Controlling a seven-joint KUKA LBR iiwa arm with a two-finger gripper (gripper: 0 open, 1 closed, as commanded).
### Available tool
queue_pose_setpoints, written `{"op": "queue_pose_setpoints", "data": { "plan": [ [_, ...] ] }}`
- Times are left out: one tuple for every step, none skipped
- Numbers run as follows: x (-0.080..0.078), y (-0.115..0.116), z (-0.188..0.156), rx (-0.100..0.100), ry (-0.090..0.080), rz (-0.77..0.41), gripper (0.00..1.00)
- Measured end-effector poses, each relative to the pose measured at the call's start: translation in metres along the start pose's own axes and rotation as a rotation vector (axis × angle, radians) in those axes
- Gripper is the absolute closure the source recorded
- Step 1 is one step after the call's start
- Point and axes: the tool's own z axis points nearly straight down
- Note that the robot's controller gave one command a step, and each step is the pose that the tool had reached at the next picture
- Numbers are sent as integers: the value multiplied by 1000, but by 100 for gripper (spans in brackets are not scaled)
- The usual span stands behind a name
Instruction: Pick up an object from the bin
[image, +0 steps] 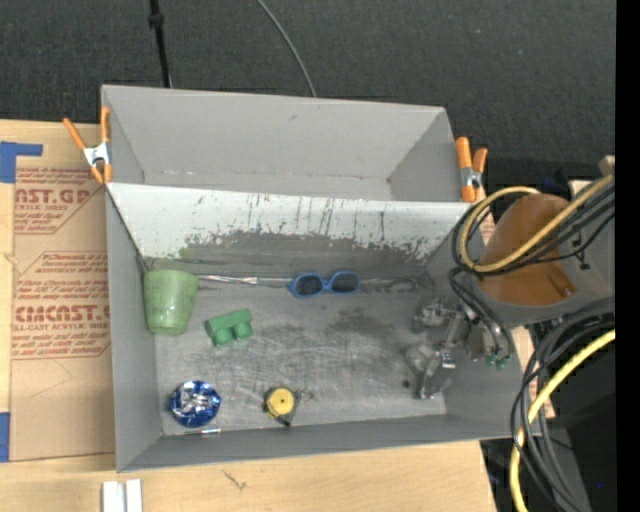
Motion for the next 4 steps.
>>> {"op": "queue_pose_setpoints", "data": {
  "plan": [
    [37,11,-31,1,10,229,0],
    [17,2,-31,3,7,514,0],
    [32,15,-4,0,1,700,0],
    [14,22,-2,0,16,904,0]
  ]
}}
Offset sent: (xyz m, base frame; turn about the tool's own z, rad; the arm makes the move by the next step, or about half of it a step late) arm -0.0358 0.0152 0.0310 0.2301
